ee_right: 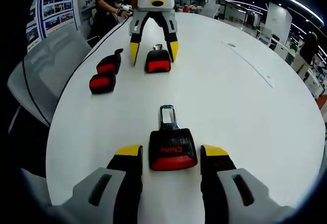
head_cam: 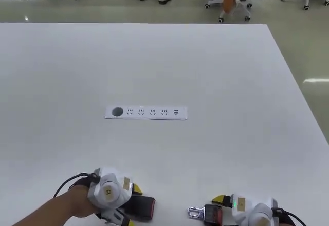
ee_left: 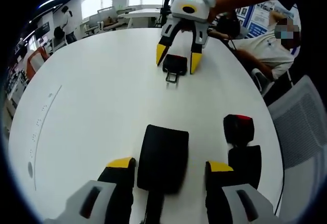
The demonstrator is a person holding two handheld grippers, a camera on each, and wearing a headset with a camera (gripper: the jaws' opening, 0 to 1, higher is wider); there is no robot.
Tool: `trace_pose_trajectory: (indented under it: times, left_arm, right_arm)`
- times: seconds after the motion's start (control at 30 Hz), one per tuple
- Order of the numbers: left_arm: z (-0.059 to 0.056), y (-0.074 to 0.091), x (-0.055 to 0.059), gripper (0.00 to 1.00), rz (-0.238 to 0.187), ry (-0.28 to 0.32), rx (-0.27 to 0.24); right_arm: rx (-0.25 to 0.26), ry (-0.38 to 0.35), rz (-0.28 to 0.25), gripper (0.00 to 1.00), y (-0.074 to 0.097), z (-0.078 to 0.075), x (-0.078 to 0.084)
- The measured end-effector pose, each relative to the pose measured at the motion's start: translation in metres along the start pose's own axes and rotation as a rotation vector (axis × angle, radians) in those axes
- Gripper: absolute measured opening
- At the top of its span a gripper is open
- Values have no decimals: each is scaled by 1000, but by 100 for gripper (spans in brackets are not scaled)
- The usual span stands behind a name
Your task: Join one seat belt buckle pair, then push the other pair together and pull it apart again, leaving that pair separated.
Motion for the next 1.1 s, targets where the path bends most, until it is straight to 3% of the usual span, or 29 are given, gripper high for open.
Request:
trace_pose_trajectory:
  times: [0.07, 0.13, 0.23, 0.37, 0.57, 0.6, 0.63, 0.7, 0.77, 1.0, 1.03, 1.1]
  left_arm:
    - [0, 3, -3, 61, -13, 19, -6]
    - [1, 5, -2, 66, -23, 32, -19]
    - [0, 11, -4, 68, -34, 38, -32]
    - [-1, 12, -1, 71, -25, 44, -56]
    - [-8, 18, 2, 76, -63, 78, -102]
    - [-9, 19, 2, 76, -77, 108, -103]
    - [-11, 23, 1, 76, -124, 143, -108]
    - [-9, 27, 5, 77, -141, 161, -140]
    - [-12, 31, 4, 80, -166, 215, -168]
    - [-27, 47, 7, 91, -275, 336, -306]
    - [-30, 51, 9, 93, -293, 353, -335]
    - [-40, 59, 5, 97, -319, 387, -352]
  right_arm:
    - [8, -58, -35, 53, 1, 3, -2]
    - [45, -53, -45, 56, 6, 4, -5]
    - [106, -122, -96, 62, 13, 4, -6]
    - [195, -163, -143, 64, 19, 1, -5]
    - [316, -244, -232, 68, 26, 7, -9]
    - [330, -258, -241, 69, 25, 7, -7]
    - [347, -267, -251, 69, 26, 9, -7]
    - [372, -273, -268, 70, 25, 13, -7]
    - [404, -286, -283, 72, 26, 17, -10]
    - [501, -353, -351, 82, 28, 32, -21]
    - [532, -365, -374, 85, 30, 34, -24]
    - [541, -366, -380, 86, 31, 42, -30]
Point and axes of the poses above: the centre of the closed fingertips' face, and the gripper's own axes: y roughly backward along the fingers, z roughly to its left, x roughly out of its underside, the point moved 10 cm from there along y, roughly backward along the fingers, and after that the axes turned 2 degrees about -x, right-handed, at the moved point
